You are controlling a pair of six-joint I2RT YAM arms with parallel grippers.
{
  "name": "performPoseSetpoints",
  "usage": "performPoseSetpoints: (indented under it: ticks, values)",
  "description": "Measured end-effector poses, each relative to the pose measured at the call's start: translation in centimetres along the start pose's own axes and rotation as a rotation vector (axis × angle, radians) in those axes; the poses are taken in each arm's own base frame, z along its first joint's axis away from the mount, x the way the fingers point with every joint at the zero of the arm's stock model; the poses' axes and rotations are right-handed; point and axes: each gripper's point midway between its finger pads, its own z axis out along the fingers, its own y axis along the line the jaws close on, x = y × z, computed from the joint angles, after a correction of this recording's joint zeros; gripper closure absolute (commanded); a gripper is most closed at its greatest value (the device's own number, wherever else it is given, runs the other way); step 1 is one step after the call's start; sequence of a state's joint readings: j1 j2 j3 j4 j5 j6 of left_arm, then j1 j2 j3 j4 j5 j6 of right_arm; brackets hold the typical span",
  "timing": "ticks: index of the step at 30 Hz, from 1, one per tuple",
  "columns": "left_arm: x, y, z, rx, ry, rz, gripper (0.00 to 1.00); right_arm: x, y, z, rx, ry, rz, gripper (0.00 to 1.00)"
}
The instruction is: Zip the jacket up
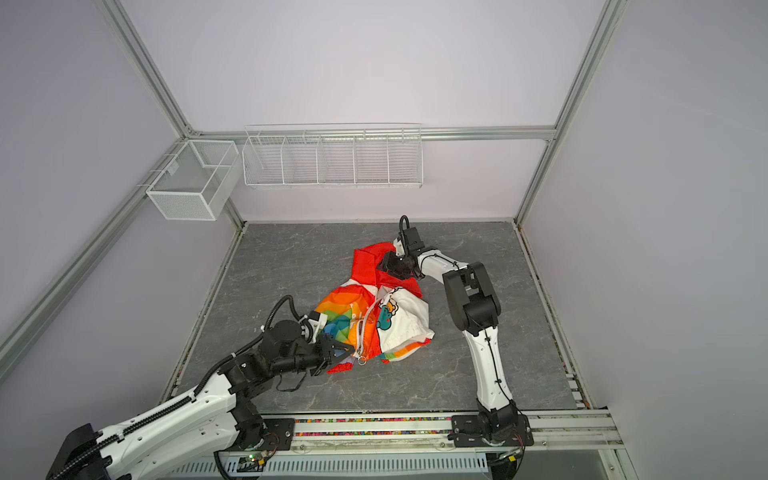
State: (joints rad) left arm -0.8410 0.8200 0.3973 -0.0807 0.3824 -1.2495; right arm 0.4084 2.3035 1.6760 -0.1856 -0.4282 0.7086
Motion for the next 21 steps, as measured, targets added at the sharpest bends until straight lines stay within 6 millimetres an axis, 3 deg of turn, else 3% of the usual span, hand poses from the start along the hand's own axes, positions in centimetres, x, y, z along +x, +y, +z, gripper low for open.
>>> performPoseSetpoints:
  ticks: [4,9,14,15,18,20,21]
  values:
    - [0.1,0.4,0.0,-0.006,0.001,-0.003,1.00,-1.2,-0.2,0.6,-0.054,-0.026,0.058,0.93]
    - [-0.1,0.5,0.0,-0.011,-0.011,-0.001,1.00,-4.3,-1.2,-0.9,-0.096,-0.098,0.093,0.93]
    - [-0.3,1.5,0.7,-0.051,-0.011,0.000,1.00,-6.8,-4.2,-4.3,-0.086,-0.166,0.143,0.93]
    - [-0.2,1.9,0.9,-0.064,-0.006,-0.001,1.00,-7.1,-4.6,-5.0,-0.083,-0.173,0.149,0.91]
    - [-0.2,2.7,1.5,-0.095,0.008,-0.007,1.00,-8.1,-4.8,-6.9,-0.069,-0.182,0.134,0.58]
    - [-0.1,2.8,1.6,-0.098,0.011,-0.006,1.00,-8.0,-3.4,-7.1,-0.055,-0.161,0.081,0.40]
    - [-0.1,2.7,1.6,-0.095,0.011,-0.005,1.00,-7.7,-2.4,-6.9,-0.050,-0.149,0.049,0.35]
